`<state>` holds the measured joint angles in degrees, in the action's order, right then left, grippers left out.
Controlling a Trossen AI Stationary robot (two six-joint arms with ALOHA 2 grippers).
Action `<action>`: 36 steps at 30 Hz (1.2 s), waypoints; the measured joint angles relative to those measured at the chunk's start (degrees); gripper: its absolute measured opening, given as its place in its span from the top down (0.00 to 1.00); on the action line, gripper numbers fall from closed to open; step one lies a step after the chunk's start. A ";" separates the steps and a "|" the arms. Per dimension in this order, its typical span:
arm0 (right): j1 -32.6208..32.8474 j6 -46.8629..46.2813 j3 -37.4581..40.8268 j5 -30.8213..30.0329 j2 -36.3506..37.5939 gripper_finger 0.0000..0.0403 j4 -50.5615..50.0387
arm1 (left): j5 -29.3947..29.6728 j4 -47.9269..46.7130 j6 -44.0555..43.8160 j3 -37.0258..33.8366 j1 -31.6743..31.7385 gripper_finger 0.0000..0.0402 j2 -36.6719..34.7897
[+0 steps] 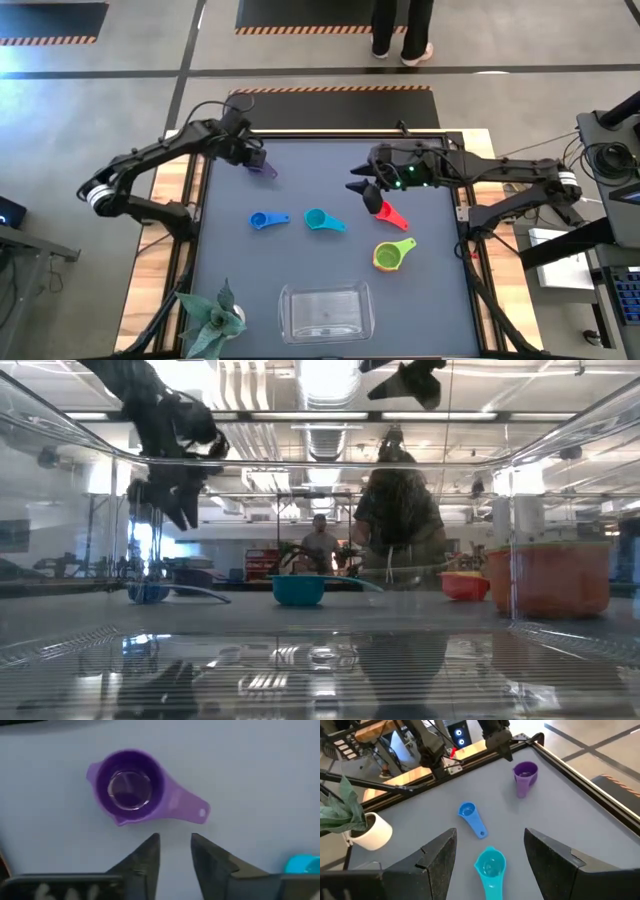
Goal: Nest measuring cups in basket
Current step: Stack the purple measuring cup on top of the green measuring cup
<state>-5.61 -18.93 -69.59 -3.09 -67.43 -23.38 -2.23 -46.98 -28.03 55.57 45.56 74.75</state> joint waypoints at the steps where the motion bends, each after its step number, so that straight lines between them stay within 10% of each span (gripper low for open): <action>1: 0.00 -0.07 0.50 -0.04 0.66 0.46 0.05 | 0.09 0.02 0.00 0.00 0.42 0.73 0.69; 12: 0.02 -4.19 8.82 -2.56 9.18 0.46 0.11 | 0.22 2.39 0.13 0.00 3.75 0.50 10.09; 36: 0.09 -4.03 20.84 -5.94 25.46 0.46 -0.15 | 8.47 6.49 -16.22 0.00 4.40 0.51 13.03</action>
<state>-5.52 -22.96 -48.75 -9.02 -41.97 -23.53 6.24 -40.49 -44.25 55.57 49.96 87.78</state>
